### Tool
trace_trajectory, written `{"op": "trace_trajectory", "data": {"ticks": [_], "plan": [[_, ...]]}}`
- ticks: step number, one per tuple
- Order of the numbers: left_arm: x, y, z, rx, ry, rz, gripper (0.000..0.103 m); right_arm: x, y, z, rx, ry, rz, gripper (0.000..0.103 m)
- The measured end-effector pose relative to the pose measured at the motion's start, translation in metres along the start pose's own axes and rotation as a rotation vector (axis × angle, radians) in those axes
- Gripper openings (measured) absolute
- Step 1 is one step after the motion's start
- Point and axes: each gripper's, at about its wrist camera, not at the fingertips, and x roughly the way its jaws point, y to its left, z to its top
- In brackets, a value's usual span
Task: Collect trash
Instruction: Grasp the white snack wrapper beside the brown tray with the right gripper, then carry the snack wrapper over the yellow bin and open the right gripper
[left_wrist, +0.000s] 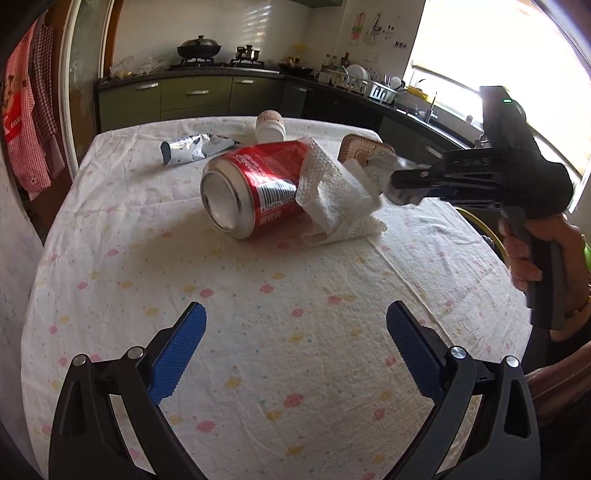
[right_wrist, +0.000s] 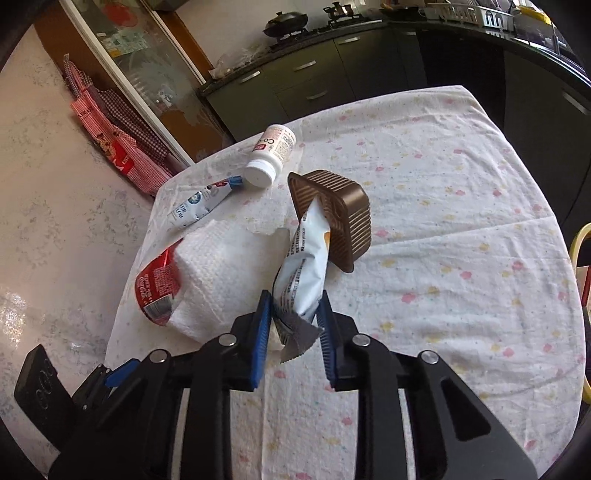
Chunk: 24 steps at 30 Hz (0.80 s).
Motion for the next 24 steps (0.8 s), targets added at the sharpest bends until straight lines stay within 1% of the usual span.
{"op": "trace_trajectory", "data": {"ticks": [7, 9, 12, 14, 17, 21, 24], "plan": [[0.008, 0.005, 0.001, -0.035, 0.038, -0.005, 0.097, -0.053, -0.017, -0.023, 0.028, -0.052, 0.067, 0.023], [0.008, 0.006, 0.001, -0.039, 0.038, -0.002, 0.097, -0.072, -0.021, -0.026, 0.024, -0.090, 0.057, 0.023], [0.007, 0.007, 0.000, -0.043, 0.030, 0.003, 0.097, -0.102, -0.032, -0.028, 0.015, -0.170, -0.026, 0.023], [0.007, 0.006, 0.000, -0.040, 0.029, 0.004, 0.097, -0.129, -0.051, -0.027, 0.040, -0.252, -0.140, 0.023], [0.008, 0.006, 0.001, -0.035, 0.033, 0.004, 0.097, -0.161, -0.087, -0.029, 0.115, -0.340, -0.302, 0.023], [0.009, 0.006, 0.001, -0.038, 0.043, 0.005, 0.097, -0.179, -0.141, -0.034, 0.233, -0.366, -0.404, 0.024], [0.010, 0.006, 0.001, -0.036, 0.044, 0.008, 0.097, -0.178, -0.168, -0.037, 0.292, -0.354, -0.451, 0.025]]}}
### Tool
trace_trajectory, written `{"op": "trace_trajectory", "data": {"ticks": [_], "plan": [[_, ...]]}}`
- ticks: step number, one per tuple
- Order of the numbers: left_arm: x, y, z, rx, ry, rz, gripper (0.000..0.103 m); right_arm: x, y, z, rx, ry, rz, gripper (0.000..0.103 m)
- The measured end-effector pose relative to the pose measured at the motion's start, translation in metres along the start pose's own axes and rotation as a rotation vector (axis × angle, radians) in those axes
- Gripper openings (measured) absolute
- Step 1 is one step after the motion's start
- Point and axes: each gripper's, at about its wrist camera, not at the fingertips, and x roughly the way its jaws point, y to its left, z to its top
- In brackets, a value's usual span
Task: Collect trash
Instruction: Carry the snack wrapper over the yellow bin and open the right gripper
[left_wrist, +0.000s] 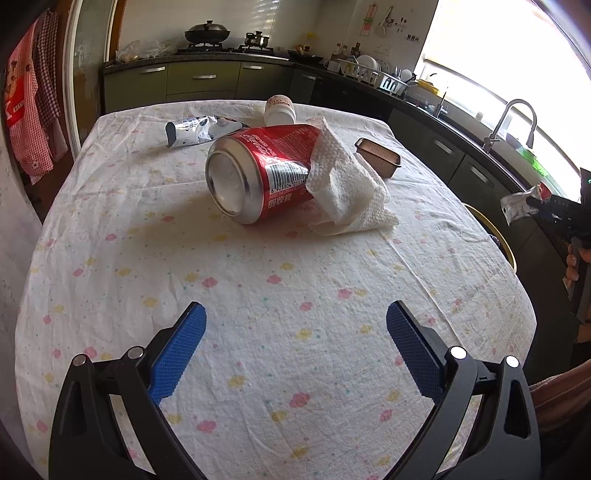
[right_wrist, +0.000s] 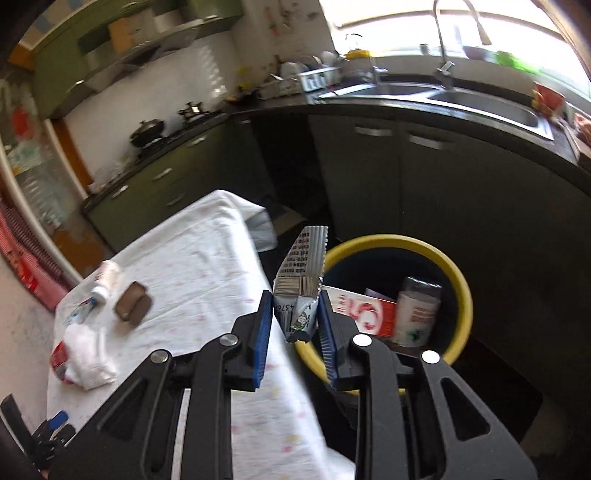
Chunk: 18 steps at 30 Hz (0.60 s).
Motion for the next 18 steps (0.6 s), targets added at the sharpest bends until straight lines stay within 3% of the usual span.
{"op": "trace_trajectory", "data": {"ticks": [1, 2, 4, 7, 12, 18], "plan": [[0.000, 0.000, 0.000, 0.000, 0.000, 0.000, 0.097, 0.008, -0.007, 0.000, 0.015, 0.025, -0.012, 0.032], [0.000, 0.000, 0.000, 0.001, 0.001, 0.001, 0.097, 0.015, -0.013, -0.001, 0.029, 0.049, -0.018, 0.051], [0.000, 0.000, 0.000, 0.001, 0.001, 0.002, 0.097, 0.020, -0.024, -0.005, 0.067, 0.042, -0.028, 0.061], [0.001, -0.001, 0.000, 0.003, 0.003, 0.006, 0.097, 0.019, -0.029, -0.011, 0.082, 0.013, -0.058, 0.061], [0.004, -0.004, 0.002, 0.015, 0.015, 0.042, 0.097, 0.018, -0.028, -0.014, 0.077, 0.013, 0.001, 0.063], [0.007, -0.028, 0.023, 0.118, -0.014, 0.033, 0.097, 0.014, -0.018, -0.017, 0.059, 0.019, 0.050, 0.064]]}}
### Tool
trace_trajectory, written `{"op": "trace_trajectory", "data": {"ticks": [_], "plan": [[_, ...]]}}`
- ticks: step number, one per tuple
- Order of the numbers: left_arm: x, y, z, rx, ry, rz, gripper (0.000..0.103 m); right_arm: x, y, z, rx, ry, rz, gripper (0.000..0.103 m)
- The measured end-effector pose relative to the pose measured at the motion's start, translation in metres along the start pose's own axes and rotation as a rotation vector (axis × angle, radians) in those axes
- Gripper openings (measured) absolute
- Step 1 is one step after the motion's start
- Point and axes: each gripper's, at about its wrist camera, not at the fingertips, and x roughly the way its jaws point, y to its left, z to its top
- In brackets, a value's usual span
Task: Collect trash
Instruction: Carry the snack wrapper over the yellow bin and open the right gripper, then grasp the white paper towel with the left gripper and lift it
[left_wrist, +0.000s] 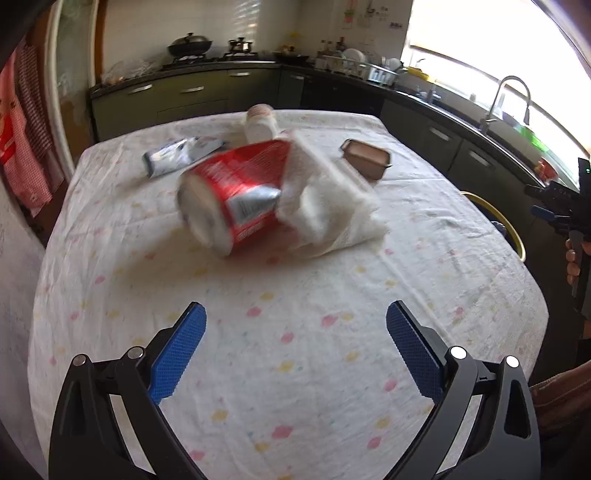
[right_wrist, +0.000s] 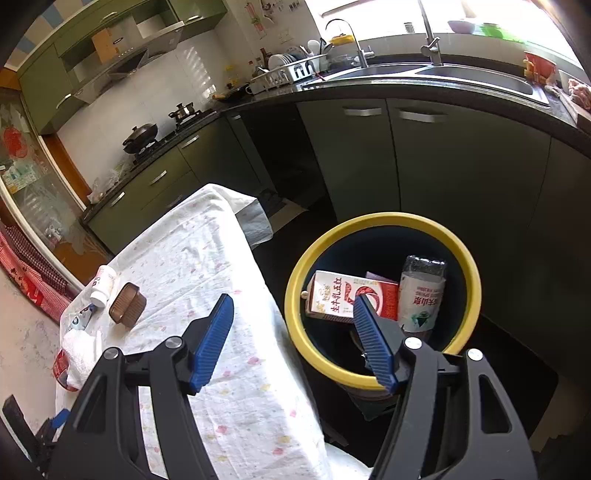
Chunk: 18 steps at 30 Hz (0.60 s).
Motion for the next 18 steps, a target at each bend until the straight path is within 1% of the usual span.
{"op": "trace_trajectory", "data": {"ticks": [1, 3, 8, 14, 15, 17, 18], "plan": [[-0.001, -0.005, 0.006, 0.016, -0.019, 0.002, 0.097, -0.001, 0.002, 0.000, -0.002, 0.004, 0.006, 0.064], [0.001, -0.013, 0.018, 0.043, -0.025, 0.008, 0.097, -0.001, 0.003, -0.002, -0.005, 0.011, 0.022, 0.064], [0.016, -0.032, 0.046, 0.072, -0.013, -0.053, 0.097, -0.002, 0.009, -0.006, -0.016, 0.018, 0.065, 0.065], [0.047, -0.047, 0.064, 0.109, 0.016, -0.017, 0.096, 0.000, 0.011, -0.011, -0.024, 0.040, 0.108, 0.066], [0.051, -0.048, 0.066, 0.109, 0.023, -0.008, 0.095, 0.001, 0.011, -0.011, -0.024, 0.043, 0.112, 0.066], [0.061, -0.048, 0.067, 0.108, 0.040, 0.005, 0.087, 0.004, 0.011, -0.012, -0.024, 0.052, 0.120, 0.066], [0.066, -0.048, 0.067, 0.108, 0.052, 0.007, 0.084, 0.005, 0.011, -0.012, -0.024, 0.054, 0.121, 0.066]]}}
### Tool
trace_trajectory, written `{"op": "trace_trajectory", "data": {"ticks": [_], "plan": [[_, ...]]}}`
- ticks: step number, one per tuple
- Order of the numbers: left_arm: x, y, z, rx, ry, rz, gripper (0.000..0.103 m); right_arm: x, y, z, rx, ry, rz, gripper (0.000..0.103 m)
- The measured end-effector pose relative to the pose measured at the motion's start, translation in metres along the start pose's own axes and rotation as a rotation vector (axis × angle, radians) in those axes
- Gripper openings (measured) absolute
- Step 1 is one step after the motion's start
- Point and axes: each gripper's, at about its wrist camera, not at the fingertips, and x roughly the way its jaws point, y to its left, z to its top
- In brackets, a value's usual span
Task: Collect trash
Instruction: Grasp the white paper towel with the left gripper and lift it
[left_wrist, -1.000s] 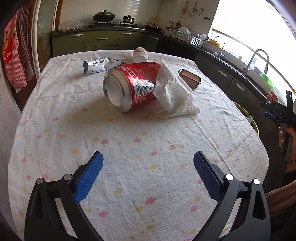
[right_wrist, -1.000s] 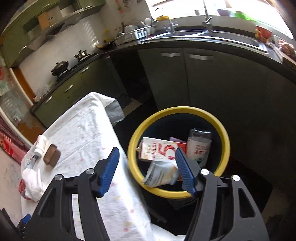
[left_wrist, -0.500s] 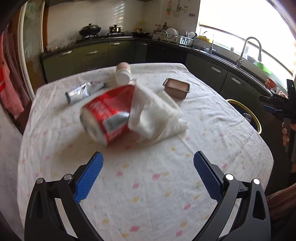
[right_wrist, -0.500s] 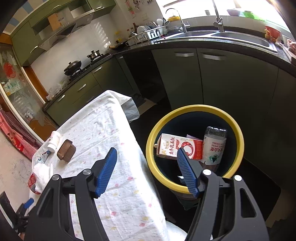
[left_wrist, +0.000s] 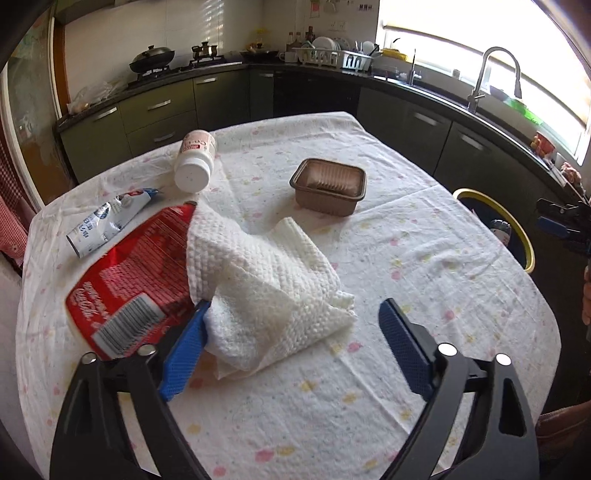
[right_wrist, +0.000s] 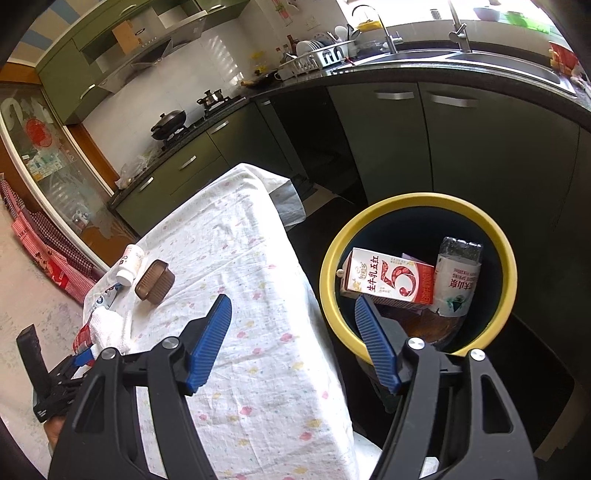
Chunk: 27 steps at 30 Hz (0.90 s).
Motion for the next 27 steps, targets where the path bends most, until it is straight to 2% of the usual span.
{"op": "trace_trajectory", "data": {"ticks": [2, 5, 9, 10, 12, 14, 15, 17, 27], "plan": [[0.009, -0.001, 0.000, -0.002, 0.026, -0.003, 0.069, 0.003, -0.002, 0.000, 0.006, 0.005, 0.006, 0.066], [0.020, 0.002, -0.003, -0.019, 0.060, -0.009, 0.065, 0.006, -0.004, -0.002, 0.011, 0.015, 0.009, 0.066], [0.022, 0.000, -0.002, -0.006, 0.059, 0.008, 0.062, 0.009, -0.005, -0.003, 0.017, 0.022, 0.014, 0.066], [0.023, -0.001, -0.001, -0.001, 0.058, 0.018, 0.058, 0.010, -0.005, -0.003, 0.017, 0.023, 0.016, 0.066], [0.024, -0.004, 0.001, 0.013, 0.058, 0.031, 0.047, 0.010, -0.006, -0.003, 0.018, 0.023, 0.017, 0.066], [0.023, -0.006, 0.003, 0.014, 0.059, 0.009, 0.023, 0.010, -0.006, -0.004, 0.019, 0.023, 0.021, 0.066], [0.022, -0.006, 0.004, 0.005, 0.056, -0.003, 0.019, 0.009, -0.007, -0.004, 0.020, 0.022, 0.023, 0.066], [0.017, -0.007, 0.006, 0.001, 0.041, -0.018, 0.015, 0.008, -0.007, -0.004, 0.021, 0.017, 0.024, 0.066], [-0.028, -0.036, 0.017, 0.052, -0.049, -0.059, 0.015, 0.001, -0.011, -0.005, 0.031, 0.008, 0.035, 0.066]]}}
